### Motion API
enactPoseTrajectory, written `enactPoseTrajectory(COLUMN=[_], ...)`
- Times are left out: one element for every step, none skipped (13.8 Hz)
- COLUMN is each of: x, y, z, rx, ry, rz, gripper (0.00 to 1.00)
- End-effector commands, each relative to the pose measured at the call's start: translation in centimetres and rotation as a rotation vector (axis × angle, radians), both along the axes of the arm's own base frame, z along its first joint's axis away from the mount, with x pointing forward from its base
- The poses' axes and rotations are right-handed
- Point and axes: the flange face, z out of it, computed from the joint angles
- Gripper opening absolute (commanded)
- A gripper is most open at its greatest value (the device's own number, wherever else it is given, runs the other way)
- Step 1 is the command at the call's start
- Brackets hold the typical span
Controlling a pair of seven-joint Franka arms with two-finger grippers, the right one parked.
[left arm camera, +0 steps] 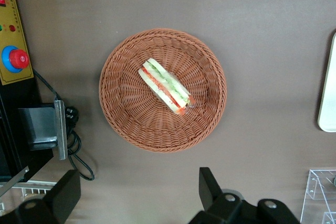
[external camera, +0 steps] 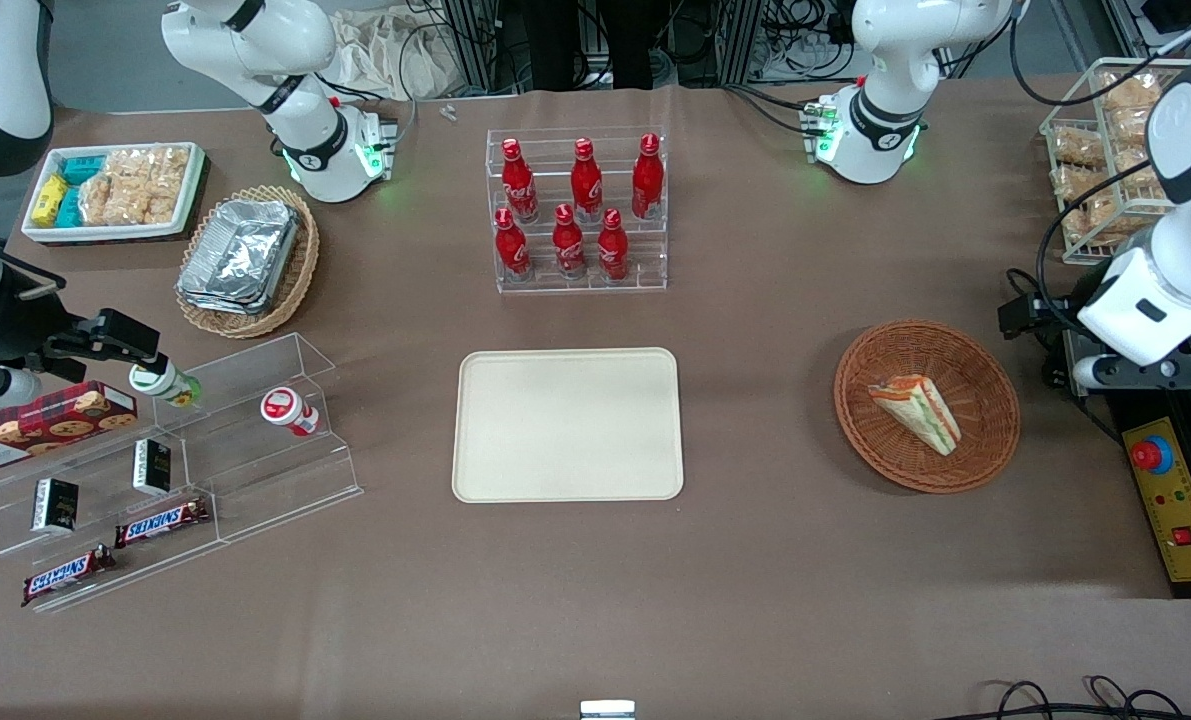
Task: Place sandwich from basket to tray
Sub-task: 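Move the left gripper down over the sandwich in the wicker basket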
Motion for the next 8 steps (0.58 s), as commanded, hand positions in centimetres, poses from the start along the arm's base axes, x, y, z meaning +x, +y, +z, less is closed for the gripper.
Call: enactPoseTrajectory(x=[0.5, 0.7, 0.9, 0.8, 0.9, 0.8, 0.6, 0.7], y=[-0.2, -0.3, -0.3, -0.7, -1.3, -1.4, -1.5, -1.7], z=[-0.8, -0.5, -0.7, -1.1, -1.7, -2.8, -3.8, -4.9], rx=[-0.002, -0.005, -0.006, -0.001, 0.036, 0.069, 0.08, 0.085], ry=[0.044, 0.038, 0.039, 0.049, 0.058, 0.069, 0.069, 0.047], rz=[-0.022, -0.021, -0.019, -0.023, -0.033, 0.019, 0.101, 0.155], gripper=[1.0, 1.0, 1.0, 1.0, 1.0, 1.0, 1.0, 1.0])
